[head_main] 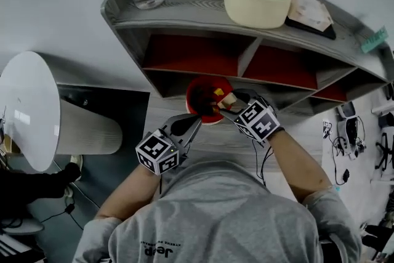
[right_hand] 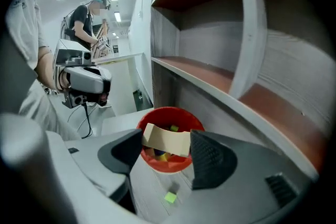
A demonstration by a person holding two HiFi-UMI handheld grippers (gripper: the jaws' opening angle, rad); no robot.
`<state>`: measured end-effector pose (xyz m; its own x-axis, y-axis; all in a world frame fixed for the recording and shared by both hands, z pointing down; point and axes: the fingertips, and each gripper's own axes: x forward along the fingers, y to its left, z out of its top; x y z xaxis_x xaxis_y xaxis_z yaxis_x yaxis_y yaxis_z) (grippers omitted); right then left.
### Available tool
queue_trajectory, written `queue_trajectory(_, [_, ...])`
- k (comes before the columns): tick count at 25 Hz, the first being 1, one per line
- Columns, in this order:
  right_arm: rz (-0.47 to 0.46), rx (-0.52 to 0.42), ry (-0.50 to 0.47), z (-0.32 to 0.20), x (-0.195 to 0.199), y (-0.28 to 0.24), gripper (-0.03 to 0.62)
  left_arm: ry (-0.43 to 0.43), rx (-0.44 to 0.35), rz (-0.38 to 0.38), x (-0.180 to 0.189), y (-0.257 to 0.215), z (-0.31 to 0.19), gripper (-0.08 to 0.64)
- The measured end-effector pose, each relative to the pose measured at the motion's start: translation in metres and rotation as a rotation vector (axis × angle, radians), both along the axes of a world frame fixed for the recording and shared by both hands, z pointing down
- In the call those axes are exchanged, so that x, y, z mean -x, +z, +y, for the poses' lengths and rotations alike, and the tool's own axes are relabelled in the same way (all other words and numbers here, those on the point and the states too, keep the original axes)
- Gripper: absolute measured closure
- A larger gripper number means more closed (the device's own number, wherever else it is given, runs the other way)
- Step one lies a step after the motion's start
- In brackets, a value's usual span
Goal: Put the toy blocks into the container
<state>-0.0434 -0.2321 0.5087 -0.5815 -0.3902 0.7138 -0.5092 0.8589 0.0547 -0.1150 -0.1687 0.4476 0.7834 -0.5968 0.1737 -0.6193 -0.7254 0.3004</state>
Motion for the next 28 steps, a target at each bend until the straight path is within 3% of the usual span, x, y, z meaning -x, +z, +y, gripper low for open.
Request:
queue_trajectory(10, [0.083, -0.017, -0.036, -0.018, 0.044, 0.007, 0.278, -0.058, -0.002, 0.021, 0.052, -0.006, 0.002, 0.549])
queue_trajectory(12, [0.07, -0.025, -0.03, -0.02, 0.048, 0.005, 0.227, -0.063, 0.003, 0.025, 0.054, -0.005, 0.001, 0.549])
queue_trajectory(15, [0.055, -0.039, -0.03, -0.02, 0.048, -0.002, 0.214, -0.057, 0.006, 0.029, 0.052, -0.004, 0.0, 0.549])
queue_trajectory(28, [0.03, -0.007, 0.078, -0.004, -0.03, 0.008, 0.218, 0.019, 0.028, 0.026, -0.002, 0.005, 0.007, 0.549])
